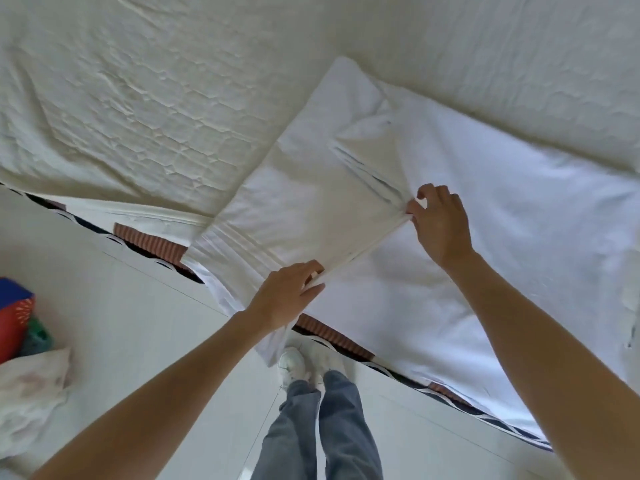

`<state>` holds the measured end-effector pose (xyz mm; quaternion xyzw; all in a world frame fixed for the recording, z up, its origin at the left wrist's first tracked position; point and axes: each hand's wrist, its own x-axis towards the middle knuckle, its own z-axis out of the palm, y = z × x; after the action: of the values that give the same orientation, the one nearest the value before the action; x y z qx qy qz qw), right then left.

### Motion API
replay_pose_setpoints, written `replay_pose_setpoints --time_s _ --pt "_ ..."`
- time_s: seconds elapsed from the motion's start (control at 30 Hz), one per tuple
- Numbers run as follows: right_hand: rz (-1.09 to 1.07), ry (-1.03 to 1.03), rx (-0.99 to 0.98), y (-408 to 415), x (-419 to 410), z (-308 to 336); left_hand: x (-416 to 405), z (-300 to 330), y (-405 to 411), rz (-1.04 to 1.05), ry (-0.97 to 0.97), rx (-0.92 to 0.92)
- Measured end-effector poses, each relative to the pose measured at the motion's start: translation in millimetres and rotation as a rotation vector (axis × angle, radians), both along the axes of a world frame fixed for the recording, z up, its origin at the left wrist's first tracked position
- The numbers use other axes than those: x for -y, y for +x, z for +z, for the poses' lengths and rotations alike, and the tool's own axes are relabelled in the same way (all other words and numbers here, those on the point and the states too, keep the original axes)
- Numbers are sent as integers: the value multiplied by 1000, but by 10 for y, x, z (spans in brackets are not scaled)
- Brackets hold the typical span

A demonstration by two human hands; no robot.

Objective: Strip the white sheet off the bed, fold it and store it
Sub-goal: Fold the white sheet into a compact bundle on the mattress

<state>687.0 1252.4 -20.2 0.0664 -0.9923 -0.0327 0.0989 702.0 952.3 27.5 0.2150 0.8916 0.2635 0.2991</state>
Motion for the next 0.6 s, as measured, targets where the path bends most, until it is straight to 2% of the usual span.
replay_pose_setpoints --time_s 0.1,0.23,0.33,0.43,0.53,0.6 --pt "275 19 -14 226 -291 70 -150 36 237 19 10 -46" --pt "655 32 179 402 -581 126 -388 82 562 50 -4 -104" --pt "835 39 260 557 -780 141 -720 78 881 100 -20 -148" --pt "805 113 266 677 -984 239 -1028 54 1149 155 -56 -176" --pt "679 200 280 825 -1330 317 -1405 54 1471 214 -38 -178" --pt "697 263 322 963 -1560 333 -1619 50 1709 224 -37 -176"
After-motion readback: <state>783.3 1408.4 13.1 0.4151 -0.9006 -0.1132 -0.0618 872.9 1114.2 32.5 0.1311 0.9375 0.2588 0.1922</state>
